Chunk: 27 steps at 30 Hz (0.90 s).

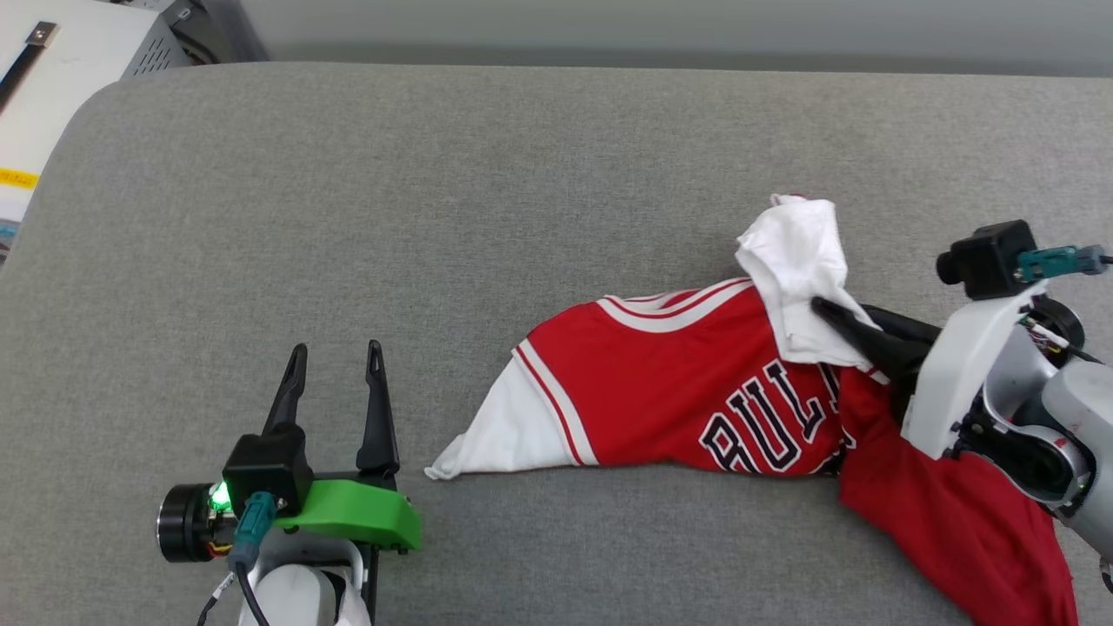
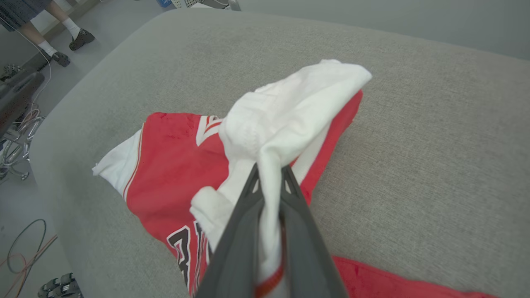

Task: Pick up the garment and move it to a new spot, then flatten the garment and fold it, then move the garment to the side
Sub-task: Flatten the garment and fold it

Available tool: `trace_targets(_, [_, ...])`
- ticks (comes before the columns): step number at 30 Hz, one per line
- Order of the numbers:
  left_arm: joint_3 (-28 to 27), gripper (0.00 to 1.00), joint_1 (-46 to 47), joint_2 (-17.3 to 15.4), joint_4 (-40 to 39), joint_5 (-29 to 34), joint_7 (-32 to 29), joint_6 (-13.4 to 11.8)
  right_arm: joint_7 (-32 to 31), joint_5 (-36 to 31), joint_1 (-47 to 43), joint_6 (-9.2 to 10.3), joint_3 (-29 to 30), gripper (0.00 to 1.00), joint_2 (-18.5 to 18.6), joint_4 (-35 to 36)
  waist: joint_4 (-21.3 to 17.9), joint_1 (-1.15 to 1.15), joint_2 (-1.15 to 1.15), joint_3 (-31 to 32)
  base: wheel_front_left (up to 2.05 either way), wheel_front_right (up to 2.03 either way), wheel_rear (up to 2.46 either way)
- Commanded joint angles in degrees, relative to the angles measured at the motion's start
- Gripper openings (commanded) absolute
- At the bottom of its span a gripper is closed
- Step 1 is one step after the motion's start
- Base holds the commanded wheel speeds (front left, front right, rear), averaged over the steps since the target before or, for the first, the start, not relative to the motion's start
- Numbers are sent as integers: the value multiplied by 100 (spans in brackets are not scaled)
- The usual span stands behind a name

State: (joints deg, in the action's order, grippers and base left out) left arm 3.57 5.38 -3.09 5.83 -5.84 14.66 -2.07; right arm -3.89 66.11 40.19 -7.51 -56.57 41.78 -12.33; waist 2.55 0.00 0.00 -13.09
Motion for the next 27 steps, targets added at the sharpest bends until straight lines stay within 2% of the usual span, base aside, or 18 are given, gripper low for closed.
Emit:
trace_targets(1, [-19,100,-75,21,-3,46,34,8,182,254,-206,2,184,0,32,17,-141,0,0,99,0,0,0])
trace_targets(8, [-48,100,-163,21,30,79,34,45,970,1183,-899,2,993,0,230,-200,-262,0,0,150,0,0,0])
trace_targets(15, [2,100,-194,21,91,84,34,73,1532,2002,-1574,2,1701,0,503,-964,-254,0,0,209,0,0,0])
trace_targets(21, [33,100,-243,21,124,69,34,63,1740,2320,-2126,2,2027,0,621,-1766,-221,0,0,258,0,0,0])
trace_targets(27, [31,100,-285,21,150,69,34,60,1725,2585,-2509,2,2071,0,470,-2493,-230,0,0,281,0,0,0])
